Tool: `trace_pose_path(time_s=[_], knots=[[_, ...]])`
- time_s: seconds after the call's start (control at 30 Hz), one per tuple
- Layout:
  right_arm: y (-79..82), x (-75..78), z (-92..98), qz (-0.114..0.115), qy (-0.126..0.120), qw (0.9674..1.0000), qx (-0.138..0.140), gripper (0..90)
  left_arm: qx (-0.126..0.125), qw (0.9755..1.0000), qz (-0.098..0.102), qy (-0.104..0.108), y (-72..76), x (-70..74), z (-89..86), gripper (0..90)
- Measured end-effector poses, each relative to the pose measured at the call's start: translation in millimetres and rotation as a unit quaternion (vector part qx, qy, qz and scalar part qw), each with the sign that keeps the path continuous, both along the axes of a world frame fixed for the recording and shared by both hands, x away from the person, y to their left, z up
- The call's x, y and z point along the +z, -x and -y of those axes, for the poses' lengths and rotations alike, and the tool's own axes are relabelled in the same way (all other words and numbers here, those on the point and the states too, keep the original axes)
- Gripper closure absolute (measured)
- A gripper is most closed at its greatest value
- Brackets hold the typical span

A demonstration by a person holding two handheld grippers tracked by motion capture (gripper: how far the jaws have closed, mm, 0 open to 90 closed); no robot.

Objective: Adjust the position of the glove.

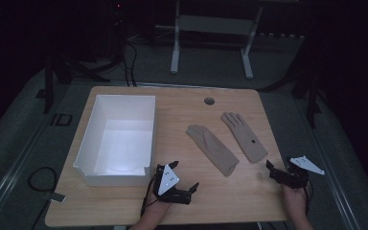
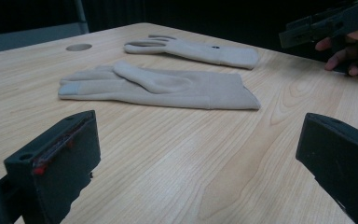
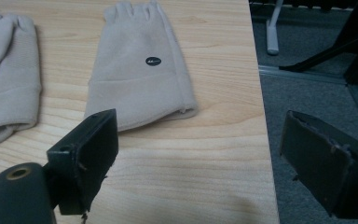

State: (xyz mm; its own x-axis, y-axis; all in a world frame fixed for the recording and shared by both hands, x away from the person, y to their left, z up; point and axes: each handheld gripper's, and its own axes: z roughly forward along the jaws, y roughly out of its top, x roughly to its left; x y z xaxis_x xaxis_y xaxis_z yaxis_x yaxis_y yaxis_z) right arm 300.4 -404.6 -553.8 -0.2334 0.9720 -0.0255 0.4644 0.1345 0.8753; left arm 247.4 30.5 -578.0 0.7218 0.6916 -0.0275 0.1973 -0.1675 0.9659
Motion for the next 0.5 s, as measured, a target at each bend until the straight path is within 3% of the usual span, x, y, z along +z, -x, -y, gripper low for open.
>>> trace_pose_path(time_s=[0.1, 0.27, 0.33, 0.4, 0.5], knots=[[0.0, 1.4, 2.0, -0.002, -0.009, 0.9999, 0.007, 11.3, 0.000, 1.0000, 0.001, -0.004, 0.2, 0.1, 0.4, 0.1], [4.1, 14.1, 4.0, -0.005, 0.001, 0.9997, 0.026, 13.7, 0.002, 1.0000, -0.003, 0.001, -0.7, 0.1, -0.1, 0.1], [2.1, 19.2, 4.7, -0.027, -0.006, 0.9984, 0.050, 13.6, 0.001, 1.0000, -0.003, 0.001, -0.7, 0.1, -0.1, 0.1], [-0.6, 23.8, 3.7, -0.046, -0.015, 0.9973, 0.056, 13.8, 0.000, 1.0000, -0.001, -0.002, -0.4, 0.1, 0.1, 0.1], [-4.7, 33.8, 2.1, -0.050, -0.033, 0.9963, 0.061, 13.4, 0.000, 1.0000, 0.001, -0.005, 0.1, 0.2, 0.7, 0.1]])
